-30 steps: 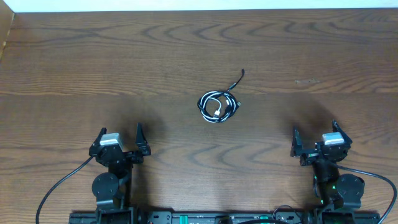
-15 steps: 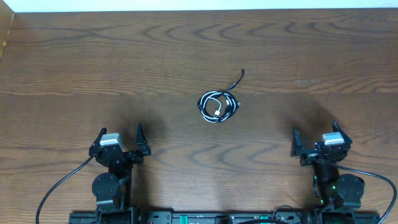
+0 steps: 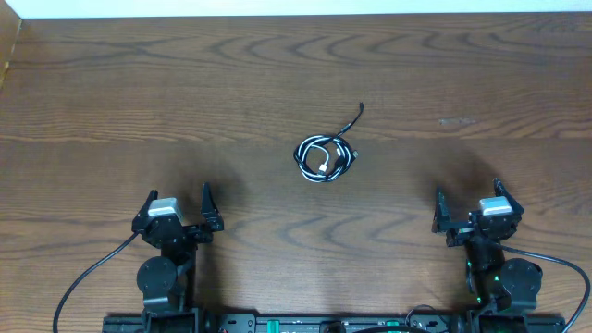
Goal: Untangle cables
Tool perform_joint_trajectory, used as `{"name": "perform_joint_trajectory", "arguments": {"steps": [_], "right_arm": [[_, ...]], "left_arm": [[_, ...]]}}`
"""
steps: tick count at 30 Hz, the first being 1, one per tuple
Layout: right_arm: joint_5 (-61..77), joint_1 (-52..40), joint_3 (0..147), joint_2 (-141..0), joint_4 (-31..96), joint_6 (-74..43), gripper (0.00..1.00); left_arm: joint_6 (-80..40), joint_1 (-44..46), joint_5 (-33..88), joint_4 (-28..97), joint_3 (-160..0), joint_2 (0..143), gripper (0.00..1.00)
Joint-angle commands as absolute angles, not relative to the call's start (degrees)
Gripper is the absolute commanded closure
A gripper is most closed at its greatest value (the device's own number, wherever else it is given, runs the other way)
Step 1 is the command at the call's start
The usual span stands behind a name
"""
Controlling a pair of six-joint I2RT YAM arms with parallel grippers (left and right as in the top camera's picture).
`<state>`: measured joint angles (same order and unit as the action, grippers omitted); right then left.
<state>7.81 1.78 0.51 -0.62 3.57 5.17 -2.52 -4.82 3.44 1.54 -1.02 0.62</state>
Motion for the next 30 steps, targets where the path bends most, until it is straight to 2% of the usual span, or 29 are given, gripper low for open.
{"name": "perform_joint_trajectory", "arguments": {"steps": [1,7,10,15,20,30], "right_arm": [[7.44,1.41,0.32,-0.34,3.64,4.54,0.01],[7.42,1.41,0.32,-0.34,2.9,4.78,0.01],[7.86,1.41,0.32,-0.34,1.96,4.75,0.01],[8.19,1.41,0.32,-0.34,1.19,4.71,0.01],[13.89,1.41,0.69,-0.34,-2.63,4.51,0.01],[13.65,1.54,4.25,-7.6,-3.9,2.87,0.01]], "left_arm": [[-1.5,-5.08,2.31,3.81,-0.23,0.23,0.0],[1.5,-5.08,2.13,2.44,-0.23,0.23,0.0],[1.5,-5.08,6.55,0.08,-0.6,0.23,0.0],[1.5,-5.06,10.07,4.51,-5.67,2.31,0.0],[1.52,-5.06,10.09,9.58,-16.73,12.82,0.0],[1.52,-4.73,14.59,13.91,-37.71,39.92,0.0]]}}
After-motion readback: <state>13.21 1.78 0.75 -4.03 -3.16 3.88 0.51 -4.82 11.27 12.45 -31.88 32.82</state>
